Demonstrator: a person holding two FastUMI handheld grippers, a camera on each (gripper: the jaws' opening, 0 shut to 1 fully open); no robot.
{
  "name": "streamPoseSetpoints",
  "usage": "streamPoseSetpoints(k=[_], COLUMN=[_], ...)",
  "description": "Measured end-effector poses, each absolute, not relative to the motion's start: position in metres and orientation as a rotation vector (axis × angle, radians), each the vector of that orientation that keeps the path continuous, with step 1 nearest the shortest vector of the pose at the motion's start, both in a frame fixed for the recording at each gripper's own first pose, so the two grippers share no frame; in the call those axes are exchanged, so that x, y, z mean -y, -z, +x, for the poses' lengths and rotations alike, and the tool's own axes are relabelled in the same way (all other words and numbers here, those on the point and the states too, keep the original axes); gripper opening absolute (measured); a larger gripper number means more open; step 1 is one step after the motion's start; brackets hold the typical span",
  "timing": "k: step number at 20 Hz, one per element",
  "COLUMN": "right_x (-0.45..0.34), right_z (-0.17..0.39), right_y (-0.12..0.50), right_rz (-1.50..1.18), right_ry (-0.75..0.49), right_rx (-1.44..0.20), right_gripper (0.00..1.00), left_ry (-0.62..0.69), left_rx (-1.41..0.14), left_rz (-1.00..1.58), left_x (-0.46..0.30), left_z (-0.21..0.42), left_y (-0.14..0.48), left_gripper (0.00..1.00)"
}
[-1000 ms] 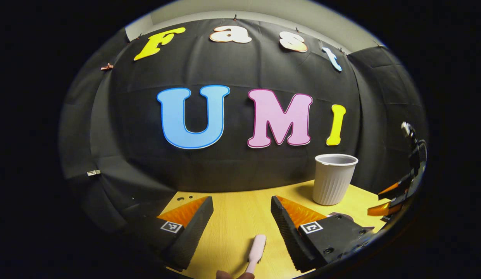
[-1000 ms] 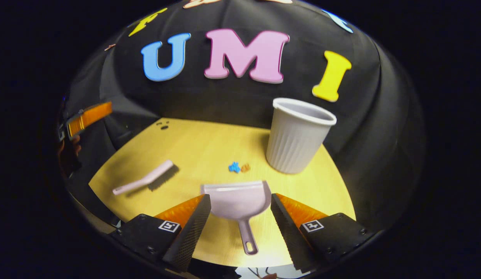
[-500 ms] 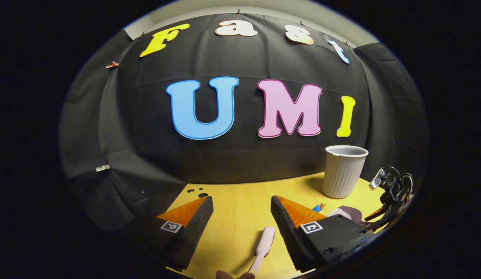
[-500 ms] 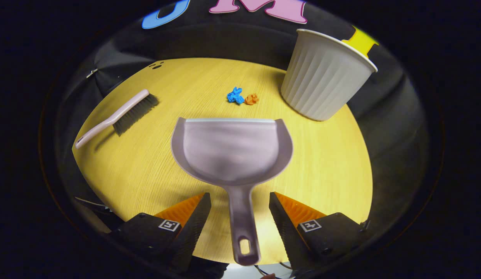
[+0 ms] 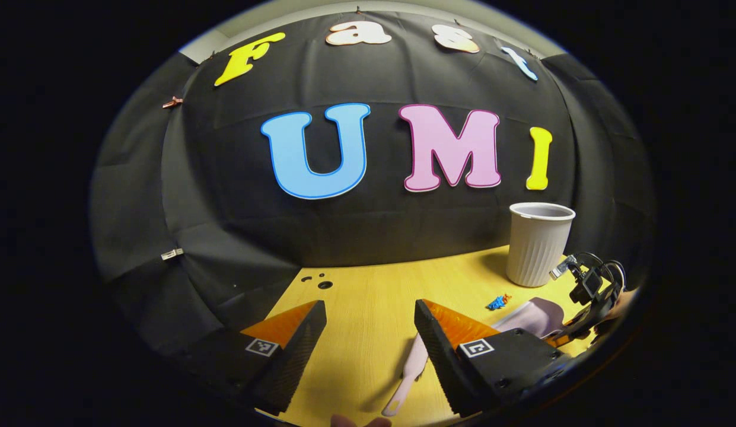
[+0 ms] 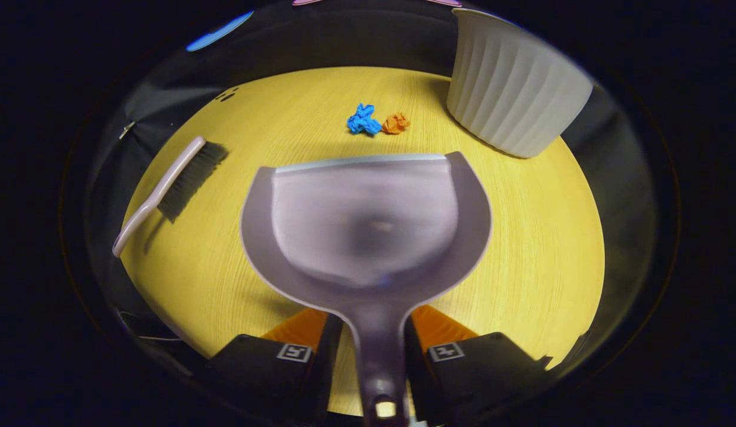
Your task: Pick up the small broom and dustpan from the desktop, sweep the trash into the dustpan with the broom, and then empty the trash into the garbage bin.
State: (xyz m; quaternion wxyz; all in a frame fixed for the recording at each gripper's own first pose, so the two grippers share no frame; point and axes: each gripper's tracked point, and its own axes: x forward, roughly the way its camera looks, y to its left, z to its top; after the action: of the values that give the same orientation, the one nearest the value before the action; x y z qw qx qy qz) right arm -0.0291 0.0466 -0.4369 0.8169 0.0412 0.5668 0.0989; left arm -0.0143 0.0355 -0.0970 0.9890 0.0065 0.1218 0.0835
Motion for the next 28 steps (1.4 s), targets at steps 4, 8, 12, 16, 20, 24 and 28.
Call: streamPoseSetpoints(k=[4,8,12,16,20,24,28], right_x=[-0.046,-0.046,-0.038,-0.029,-0.019,-0.013,-0.009], right_z=[-0.028,-0.023,-0.029,-0.041,-0.049,-0.052,-0.055], right_y=[0.432,0.418,0.386,0.373,0.368,0.362,0.358], right_rz=[0.083,0.101,0.065,0.089,0.083,0.079,0.05], right_ry=[-0.225,-0.266,-0.319,-0.324,-0.31,-0.303,-0.317], right_rx=[-1.205,-1.138,-1.068,-1.077,-1.088,-1.096,-1.105], right_gripper=[0.37,0.37,0.37,0.4,0.37,0.37,0.37], left_ry=[-0.144,-0.044,0.06,0.114,0.161,0.148,0.131], left_rx=[-0.315,-0.462,-0.685,-0.848,-0.952,-1.024,-1.045], left_rz=[0.03,0.001,0.028,0.087,0.078,0.085,0.096], left_x=[-0.026,-0.008,0.008,0.011,0.019,0.019,0.019], left_z=[-0.007,0.004,-0.002,0.002,0.008,0.017,0.023], left_y=[0.123,0.176,0.248,0.305,0.341,0.366,0.377], left_gripper=[0.94,0.94,0.94,0.87,0.8,0.76,0.53])
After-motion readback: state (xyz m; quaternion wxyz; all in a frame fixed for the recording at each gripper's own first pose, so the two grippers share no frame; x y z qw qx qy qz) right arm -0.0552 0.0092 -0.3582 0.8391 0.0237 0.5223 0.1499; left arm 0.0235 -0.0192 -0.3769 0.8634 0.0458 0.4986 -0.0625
